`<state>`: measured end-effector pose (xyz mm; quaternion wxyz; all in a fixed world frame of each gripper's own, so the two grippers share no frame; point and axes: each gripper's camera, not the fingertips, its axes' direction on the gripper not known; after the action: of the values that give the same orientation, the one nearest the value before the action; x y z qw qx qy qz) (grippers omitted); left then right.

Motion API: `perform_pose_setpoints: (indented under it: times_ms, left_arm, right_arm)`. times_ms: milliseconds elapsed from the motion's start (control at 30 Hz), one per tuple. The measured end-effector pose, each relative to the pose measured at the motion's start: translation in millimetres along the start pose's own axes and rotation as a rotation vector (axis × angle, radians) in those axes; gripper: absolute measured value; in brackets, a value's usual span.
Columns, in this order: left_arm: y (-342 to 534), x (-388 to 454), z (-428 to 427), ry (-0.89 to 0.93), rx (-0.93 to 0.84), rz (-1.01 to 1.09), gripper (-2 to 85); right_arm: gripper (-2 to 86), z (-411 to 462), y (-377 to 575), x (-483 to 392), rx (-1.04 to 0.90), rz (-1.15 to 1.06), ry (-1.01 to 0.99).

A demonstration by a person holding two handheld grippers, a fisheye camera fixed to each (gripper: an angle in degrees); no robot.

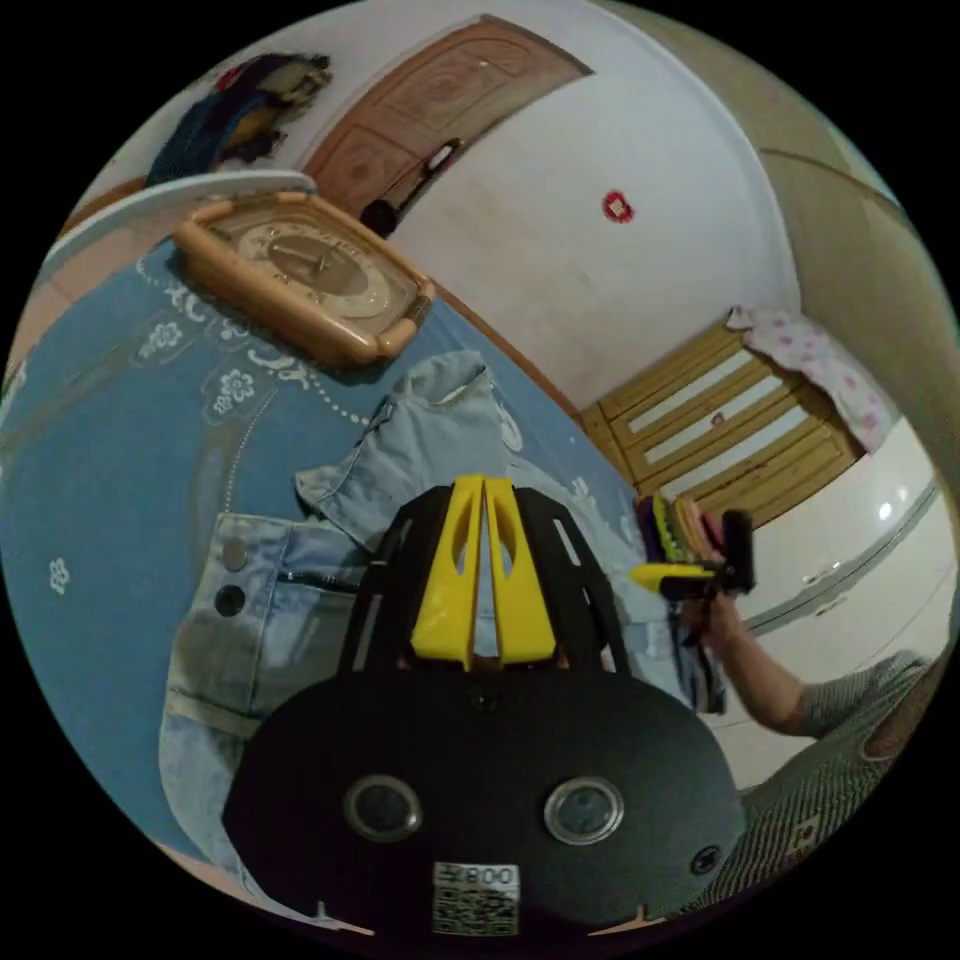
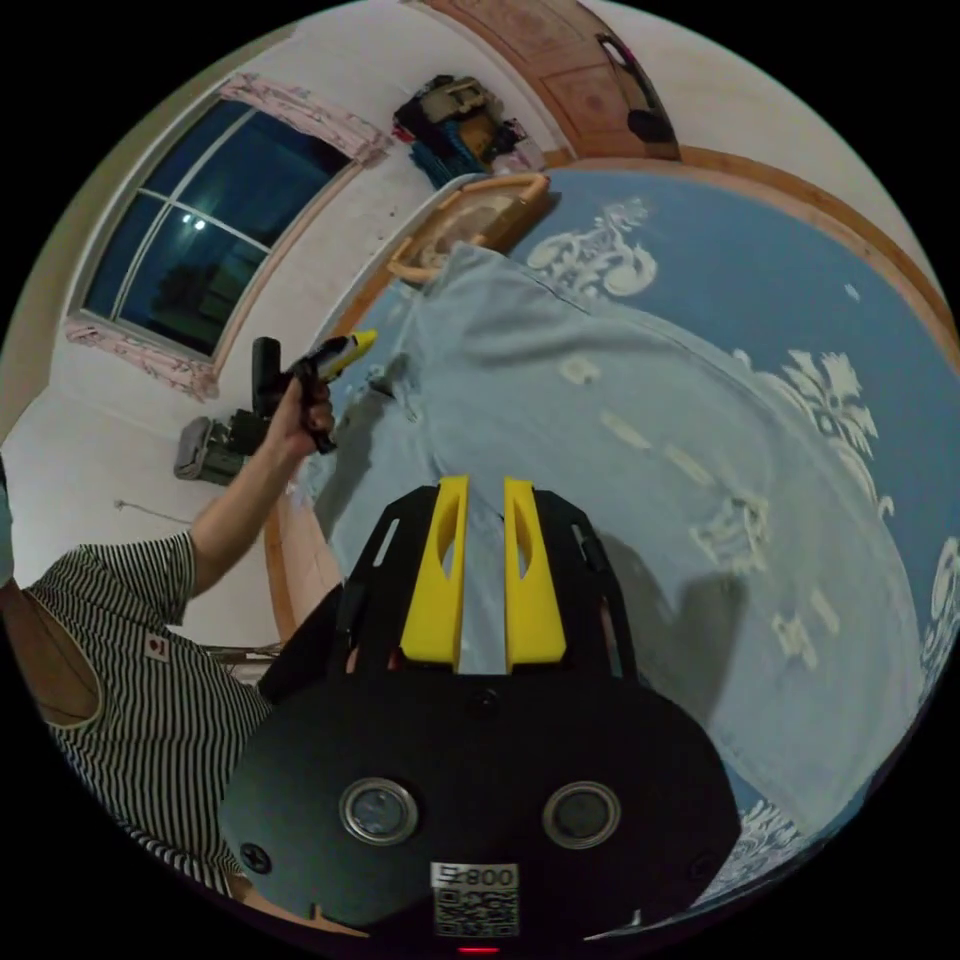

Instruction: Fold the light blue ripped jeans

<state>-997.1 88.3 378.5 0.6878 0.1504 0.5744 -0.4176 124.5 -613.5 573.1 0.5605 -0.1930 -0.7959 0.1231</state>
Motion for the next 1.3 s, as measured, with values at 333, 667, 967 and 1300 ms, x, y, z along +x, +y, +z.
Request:
perform_pose_setpoints:
  times_ms: [333, 667, 967, 1300]
  left_arm:
    - [6.6, 43.0, -42.4, -0.131, -0.099, -0.036, 3.4]
    - [127.6, 226.6, -48.9, -0.412, -0.232, 0.571, 2.5]
    - [156.9, 268.9, -108.2, -0.436, -0.216, 0.559, 4.3]
    - [186.6, 172.0, -317.3, -0.610, 0.018, -0.056, 8.6]
  right_arm:
    - [7.3, 111.2, -70.8, 6.8, -0.001, -0.097, -0.061]
    - [10.7, 196.1, -112.2, 36.6, 0.119, -0.020, 0.028]
    - [11.8, 332.9, -206.6, 42.1, 0.019, -0.124, 0.386]
    - [4.8, 448.9, -251.8, 122.7, -0.135, -0.024, 0.465]
